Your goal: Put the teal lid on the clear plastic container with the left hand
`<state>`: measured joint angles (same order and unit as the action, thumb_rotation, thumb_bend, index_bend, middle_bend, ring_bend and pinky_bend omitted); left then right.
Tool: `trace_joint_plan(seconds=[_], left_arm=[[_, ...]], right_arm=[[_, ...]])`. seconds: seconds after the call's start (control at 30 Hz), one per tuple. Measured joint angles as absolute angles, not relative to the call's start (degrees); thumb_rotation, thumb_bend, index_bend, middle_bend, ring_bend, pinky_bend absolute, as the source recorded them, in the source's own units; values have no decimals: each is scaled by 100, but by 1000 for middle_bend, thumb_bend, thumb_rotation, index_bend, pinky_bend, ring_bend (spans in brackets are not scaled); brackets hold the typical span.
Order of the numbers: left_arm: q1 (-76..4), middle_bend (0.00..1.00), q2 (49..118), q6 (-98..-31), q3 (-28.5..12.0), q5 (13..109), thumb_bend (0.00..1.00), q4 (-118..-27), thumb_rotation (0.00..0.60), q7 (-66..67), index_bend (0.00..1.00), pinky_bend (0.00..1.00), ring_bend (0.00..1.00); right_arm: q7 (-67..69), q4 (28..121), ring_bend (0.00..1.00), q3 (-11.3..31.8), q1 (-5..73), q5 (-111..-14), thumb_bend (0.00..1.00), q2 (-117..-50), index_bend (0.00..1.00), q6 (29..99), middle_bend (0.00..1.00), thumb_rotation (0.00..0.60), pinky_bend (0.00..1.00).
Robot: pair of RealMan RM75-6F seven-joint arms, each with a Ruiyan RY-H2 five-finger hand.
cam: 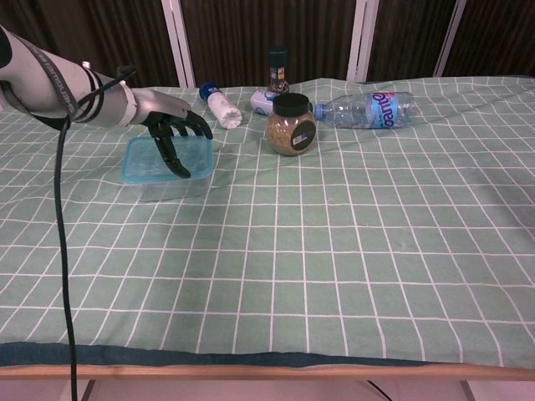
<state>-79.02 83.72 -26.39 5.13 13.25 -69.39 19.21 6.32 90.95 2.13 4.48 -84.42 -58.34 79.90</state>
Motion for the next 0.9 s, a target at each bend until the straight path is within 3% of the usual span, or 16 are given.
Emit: trace_joint_plan(seconds=[0.13,0.27,0.33,0.47,0.6,0.9], left_arm=[[-7891,539,8386,-2593,523,1379,276,-6899,600,1823,292,472,535],[-7847,426,8367,-2637,468,1508,276,-6919,600,1721,231,315,324],[-7815,297,8343,-2655,422,1602,275,-6939,600,1658,156,208,195],[-7738,37,8289,-2673,329,1779,277,-6988,600,1522,26,113,21],[-7639,0,8265,-2768,251,1992,281,-7025,600,1426,0,29,0],[-7468,0,8189,-2888,178,2211,267,-7093,600,1315,0,11,0]], right_arm=[[642,9086,0,208,442,-8445,196,-5834,0,7995,0,600,0],[647,9092,0,210,441,-8456,196,-5832,0,8006,0,600,0],[649,9093,0,215,444,-8450,196,-5829,0,8004,0,600,0],[646,9091,0,208,440,-8460,196,-5830,0,8007,0,600,0],[641,9094,0,208,430,-8465,196,-5828,0,8028,0,600,0],[615,9100,0,206,433,-8463,196,-5831,0,8019,0,600,0]])
